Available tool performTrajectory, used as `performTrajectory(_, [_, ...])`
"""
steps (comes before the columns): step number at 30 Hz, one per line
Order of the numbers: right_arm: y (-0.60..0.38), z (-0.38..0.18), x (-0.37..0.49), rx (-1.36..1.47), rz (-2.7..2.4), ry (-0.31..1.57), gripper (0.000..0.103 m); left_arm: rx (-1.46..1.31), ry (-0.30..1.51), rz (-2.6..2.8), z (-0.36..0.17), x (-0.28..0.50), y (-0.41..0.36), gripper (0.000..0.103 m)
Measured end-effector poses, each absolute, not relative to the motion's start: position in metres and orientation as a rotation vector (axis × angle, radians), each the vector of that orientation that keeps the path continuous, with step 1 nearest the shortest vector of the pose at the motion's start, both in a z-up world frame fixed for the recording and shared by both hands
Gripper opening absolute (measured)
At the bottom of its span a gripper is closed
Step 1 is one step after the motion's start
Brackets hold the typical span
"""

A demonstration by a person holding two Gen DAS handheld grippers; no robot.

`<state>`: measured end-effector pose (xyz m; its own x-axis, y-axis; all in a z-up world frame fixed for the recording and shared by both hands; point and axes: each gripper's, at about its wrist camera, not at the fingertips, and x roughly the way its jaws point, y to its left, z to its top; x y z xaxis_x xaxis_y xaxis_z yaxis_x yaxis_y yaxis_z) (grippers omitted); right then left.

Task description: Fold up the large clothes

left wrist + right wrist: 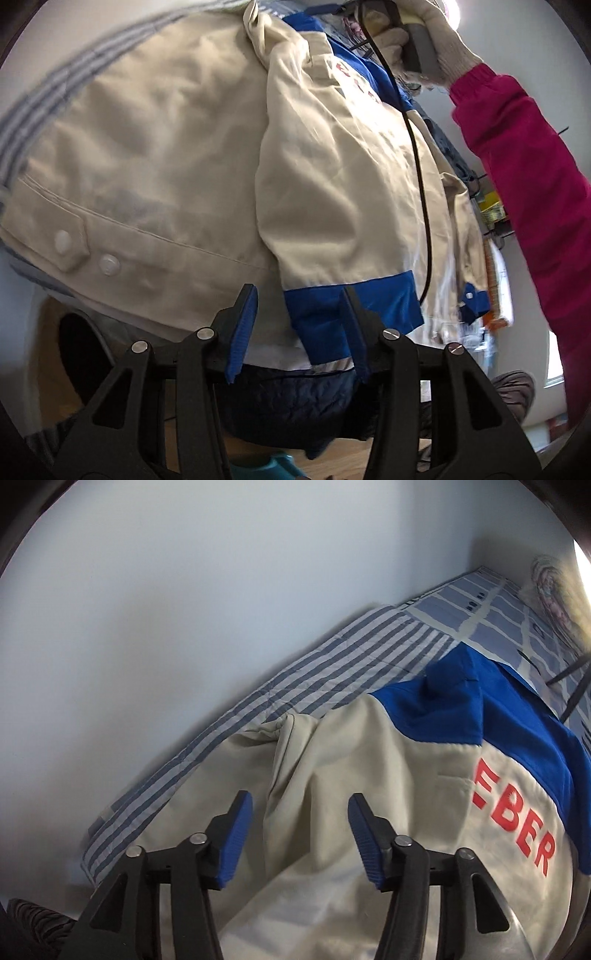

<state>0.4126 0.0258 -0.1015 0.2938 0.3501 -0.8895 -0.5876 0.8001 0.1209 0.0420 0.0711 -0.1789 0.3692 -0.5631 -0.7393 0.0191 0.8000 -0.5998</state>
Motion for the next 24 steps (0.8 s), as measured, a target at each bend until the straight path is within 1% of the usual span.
performTrajectory(1, [0.029, -0.104, 0.416, -0.246, 0.627, 1.114, 0.058, -0.563, 1.151, -0.405, -0.181, 0.043, 0.070, 0.046])
performTrajectory(2, [0.032, -0.107, 0.420, -0.243, 0.625, 1.118, 0.058, -0.585, 1.159, -0.418, -0.184, 0.045, 0.070, 0.039])
performTrajectory(3, [0.037, -0.109, 0.424, -0.239, 0.624, 1.122, 0.058, -0.615, 1.161, -0.433, -0.186, 0.045, 0.071, 0.027])
performTrajectory(4, [0.039, -0.111, 0.426, -0.238, 0.624, 1.124, 0.058, -0.636, 1.168, -0.437, -0.188, 0.046, 0.070, 0.024])
performTrajectory(6, [0.047, -0.116, 0.430, -0.242, 0.625, 1.132, 0.058, -0.635, 1.160, -0.424, -0.190, 0.049, 0.070, 0.008])
performTrajectory(11, [0.070, -0.133, 0.435, -0.313, 0.587, 1.150, 0.057, -0.594, 1.130, -0.420, -0.184, 0.049, 0.064, 0.004])
performTrajectory(12, [0.073, -0.137, 0.436, -0.329, 0.573, 1.155, 0.052, -0.582, 1.124, -0.421, -0.183, 0.049, 0.063, 0.004])
performTrajectory(13, [0.076, -0.140, 0.438, -0.348, 0.559, 1.158, 0.039, -0.574, 1.119, -0.421, -0.182, 0.048, 0.063, 0.004])
performTrajectory(15, [0.082, -0.147, 0.440, -0.388, 0.533, 1.162, 0.025, -0.565, 1.111, -0.420, -0.180, 0.044, 0.066, 0.004])
performTrajectory(16, [0.083, -0.148, 0.440, -0.389, 0.524, 1.156, 0.011, -0.570, 1.110, -0.421, -0.179, 0.042, 0.069, 0.003])
performTrajectory(17, [0.082, -0.147, 0.442, -0.381, 0.516, 1.151, 0.005, -0.574, 1.106, -0.421, -0.177, 0.040, 0.073, 0.003])
performTrajectory(19, [0.079, -0.140, 0.446, -0.335, 0.515, 1.134, 0.001, -0.569, 1.091, -0.409, -0.170, 0.035, 0.082, 0.003])
performTrajectory(24, [0.077, -0.113, 0.467, -0.235, 0.495, 1.092, 0.001, -0.503, 1.024, -0.320, -0.140, 0.026, 0.112, 0.003])
